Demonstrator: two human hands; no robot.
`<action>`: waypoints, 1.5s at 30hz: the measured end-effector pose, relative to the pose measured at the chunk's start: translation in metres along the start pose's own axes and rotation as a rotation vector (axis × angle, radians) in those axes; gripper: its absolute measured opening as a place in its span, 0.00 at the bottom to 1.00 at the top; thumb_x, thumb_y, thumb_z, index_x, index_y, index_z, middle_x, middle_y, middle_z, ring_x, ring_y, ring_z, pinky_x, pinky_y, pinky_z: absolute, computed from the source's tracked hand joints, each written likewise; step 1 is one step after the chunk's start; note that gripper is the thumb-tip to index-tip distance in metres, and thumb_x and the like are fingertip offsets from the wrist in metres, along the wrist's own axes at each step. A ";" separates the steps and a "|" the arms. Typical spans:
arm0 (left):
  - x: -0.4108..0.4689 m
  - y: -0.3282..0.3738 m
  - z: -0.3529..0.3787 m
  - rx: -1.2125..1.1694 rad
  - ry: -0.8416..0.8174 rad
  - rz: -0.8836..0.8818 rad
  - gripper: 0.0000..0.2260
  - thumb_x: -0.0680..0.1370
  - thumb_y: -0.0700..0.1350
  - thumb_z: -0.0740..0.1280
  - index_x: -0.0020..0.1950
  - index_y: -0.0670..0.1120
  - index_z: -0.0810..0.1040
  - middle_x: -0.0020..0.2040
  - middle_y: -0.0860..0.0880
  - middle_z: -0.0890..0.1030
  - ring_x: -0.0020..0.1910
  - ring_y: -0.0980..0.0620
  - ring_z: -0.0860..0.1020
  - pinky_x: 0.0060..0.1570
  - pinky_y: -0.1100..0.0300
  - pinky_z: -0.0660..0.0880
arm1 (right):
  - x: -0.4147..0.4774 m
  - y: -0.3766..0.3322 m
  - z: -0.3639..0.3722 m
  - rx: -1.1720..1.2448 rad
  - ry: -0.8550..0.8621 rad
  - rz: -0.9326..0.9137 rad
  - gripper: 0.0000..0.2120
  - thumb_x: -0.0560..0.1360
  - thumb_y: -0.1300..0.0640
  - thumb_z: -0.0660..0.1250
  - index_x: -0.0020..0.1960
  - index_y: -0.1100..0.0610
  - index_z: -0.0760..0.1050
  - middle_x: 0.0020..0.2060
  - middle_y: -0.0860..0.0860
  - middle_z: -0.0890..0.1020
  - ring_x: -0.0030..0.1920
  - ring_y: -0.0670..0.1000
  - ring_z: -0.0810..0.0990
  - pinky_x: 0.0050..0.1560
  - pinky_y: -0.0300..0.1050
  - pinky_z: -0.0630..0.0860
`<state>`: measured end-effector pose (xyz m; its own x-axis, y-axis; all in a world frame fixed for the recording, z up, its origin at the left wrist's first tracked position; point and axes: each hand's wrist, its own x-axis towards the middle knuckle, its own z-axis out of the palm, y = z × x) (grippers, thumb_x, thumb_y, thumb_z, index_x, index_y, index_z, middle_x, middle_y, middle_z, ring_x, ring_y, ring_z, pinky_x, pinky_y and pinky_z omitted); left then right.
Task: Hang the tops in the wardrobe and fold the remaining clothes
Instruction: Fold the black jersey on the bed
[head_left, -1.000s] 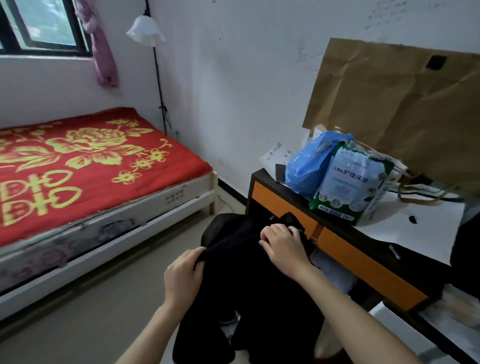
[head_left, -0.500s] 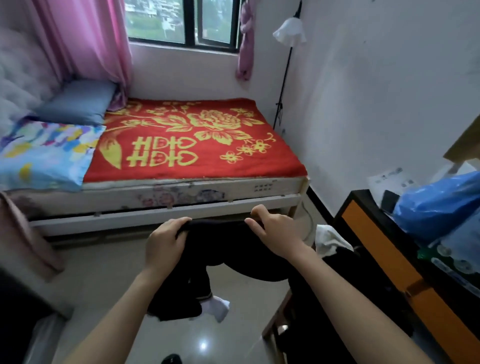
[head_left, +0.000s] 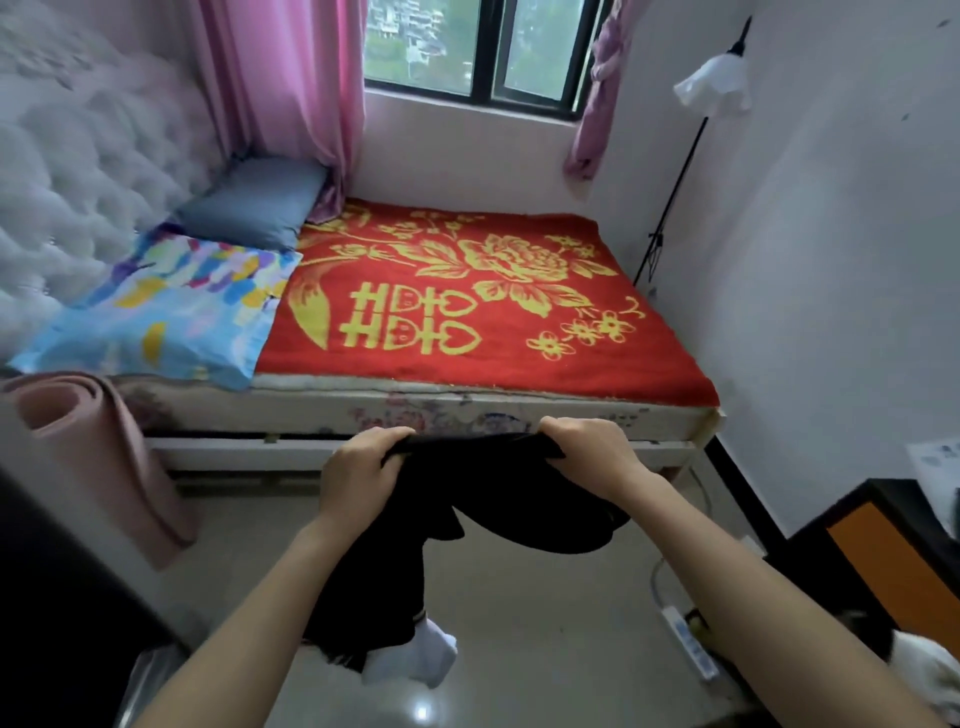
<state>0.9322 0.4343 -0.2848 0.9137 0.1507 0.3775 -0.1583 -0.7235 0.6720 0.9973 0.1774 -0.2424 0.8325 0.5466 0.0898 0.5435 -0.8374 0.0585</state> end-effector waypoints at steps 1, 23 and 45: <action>0.007 -0.005 -0.001 -0.010 -0.008 0.002 0.13 0.73 0.33 0.68 0.56 0.41 0.81 0.51 0.42 0.82 0.51 0.43 0.80 0.50 0.51 0.74 | 0.009 0.000 0.001 -0.007 0.011 0.024 0.06 0.77 0.55 0.61 0.49 0.58 0.71 0.43 0.52 0.80 0.43 0.54 0.79 0.34 0.44 0.63; 0.307 -0.107 0.055 0.042 -0.046 -0.068 0.10 0.74 0.36 0.69 0.54 0.42 0.82 0.48 0.46 0.84 0.49 0.47 0.81 0.48 0.56 0.76 | 0.311 0.146 0.049 0.558 0.107 0.369 0.08 0.75 0.56 0.66 0.38 0.55 0.71 0.30 0.49 0.75 0.31 0.51 0.74 0.28 0.43 0.64; 0.710 -0.190 0.203 -0.055 -0.107 -0.096 0.10 0.73 0.39 0.70 0.54 0.43 0.82 0.50 0.47 0.83 0.51 0.48 0.80 0.51 0.64 0.71 | 0.609 0.335 0.103 0.743 0.245 0.516 0.06 0.73 0.58 0.69 0.43 0.61 0.77 0.35 0.51 0.78 0.34 0.45 0.74 0.30 0.33 0.66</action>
<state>1.6867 0.5415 -0.2740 0.9598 0.1427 0.2418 -0.0859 -0.6707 0.7367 1.6978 0.2295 -0.2706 0.9900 0.0215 0.1391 0.1125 -0.7154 -0.6896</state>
